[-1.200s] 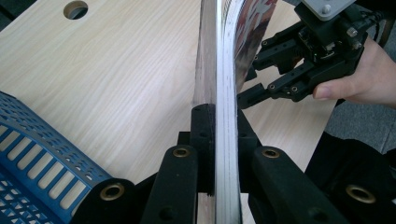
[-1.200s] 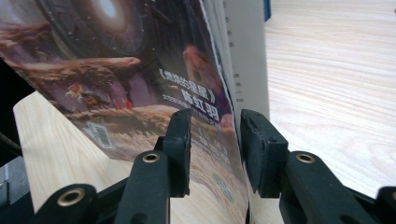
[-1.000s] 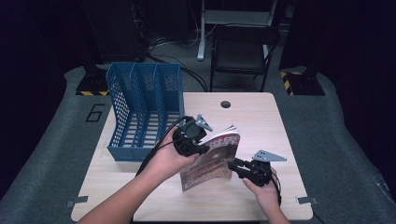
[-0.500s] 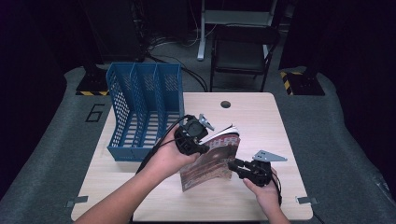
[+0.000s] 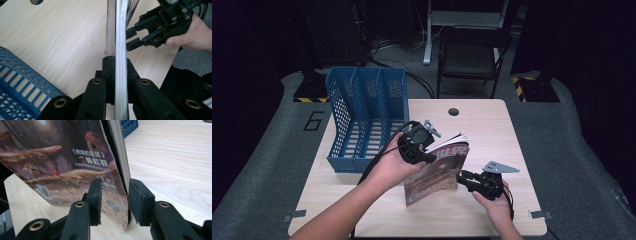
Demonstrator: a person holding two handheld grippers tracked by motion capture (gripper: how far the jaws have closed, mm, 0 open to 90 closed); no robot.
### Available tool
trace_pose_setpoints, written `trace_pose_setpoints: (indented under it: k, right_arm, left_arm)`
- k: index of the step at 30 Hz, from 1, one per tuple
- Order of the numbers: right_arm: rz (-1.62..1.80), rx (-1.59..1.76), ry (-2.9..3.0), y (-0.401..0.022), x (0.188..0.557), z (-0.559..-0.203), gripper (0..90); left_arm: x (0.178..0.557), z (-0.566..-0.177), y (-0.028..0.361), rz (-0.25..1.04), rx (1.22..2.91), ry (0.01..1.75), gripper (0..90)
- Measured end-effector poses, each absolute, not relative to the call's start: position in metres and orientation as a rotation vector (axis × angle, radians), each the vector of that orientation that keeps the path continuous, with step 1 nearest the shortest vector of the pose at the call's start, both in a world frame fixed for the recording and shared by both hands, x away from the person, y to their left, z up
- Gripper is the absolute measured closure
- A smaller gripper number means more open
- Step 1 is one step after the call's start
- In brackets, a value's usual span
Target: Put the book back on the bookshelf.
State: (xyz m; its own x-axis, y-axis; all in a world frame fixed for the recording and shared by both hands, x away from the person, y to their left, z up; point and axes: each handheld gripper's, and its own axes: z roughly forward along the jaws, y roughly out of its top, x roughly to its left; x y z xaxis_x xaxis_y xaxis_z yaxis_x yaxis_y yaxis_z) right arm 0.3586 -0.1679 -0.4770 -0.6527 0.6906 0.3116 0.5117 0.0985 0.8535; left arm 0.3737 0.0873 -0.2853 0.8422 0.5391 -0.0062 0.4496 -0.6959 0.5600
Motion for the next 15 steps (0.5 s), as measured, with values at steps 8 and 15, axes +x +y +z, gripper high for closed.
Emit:
trace_pose_setpoints:
  k: [8, 15]
  right_arm:
    - [1.579, 1.225, 2.205, -0.169, 0.359, -0.478, 62.0]
    - [1.572, 1.220, 2.207, -0.169, 0.358, -0.479, 61.7]
  left_arm:
    - [0.375, -0.270, 0.096, 0.226, 2.437, 0.735, 83.9]
    - [0.377, -0.254, 0.109, 0.239, 2.413, 0.768, 83.9]
